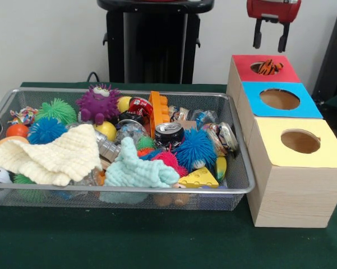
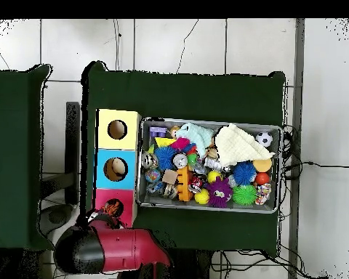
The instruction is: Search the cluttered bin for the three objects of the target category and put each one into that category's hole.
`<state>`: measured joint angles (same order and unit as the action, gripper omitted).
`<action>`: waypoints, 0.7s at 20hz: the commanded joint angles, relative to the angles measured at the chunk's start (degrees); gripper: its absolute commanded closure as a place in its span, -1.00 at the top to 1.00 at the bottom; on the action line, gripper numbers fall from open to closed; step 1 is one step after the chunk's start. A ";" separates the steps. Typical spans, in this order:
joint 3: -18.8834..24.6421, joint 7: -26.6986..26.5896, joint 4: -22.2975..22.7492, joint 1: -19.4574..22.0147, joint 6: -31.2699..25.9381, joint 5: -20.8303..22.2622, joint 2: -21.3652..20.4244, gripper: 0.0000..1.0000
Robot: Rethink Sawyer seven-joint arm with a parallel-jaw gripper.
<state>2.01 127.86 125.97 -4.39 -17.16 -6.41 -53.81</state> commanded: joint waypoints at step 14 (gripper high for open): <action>1.70 4.40 -3.67 1.45 3.55 1.51 4.37 1.00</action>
<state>2.04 127.86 125.94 -4.04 -16.11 -6.43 -50.96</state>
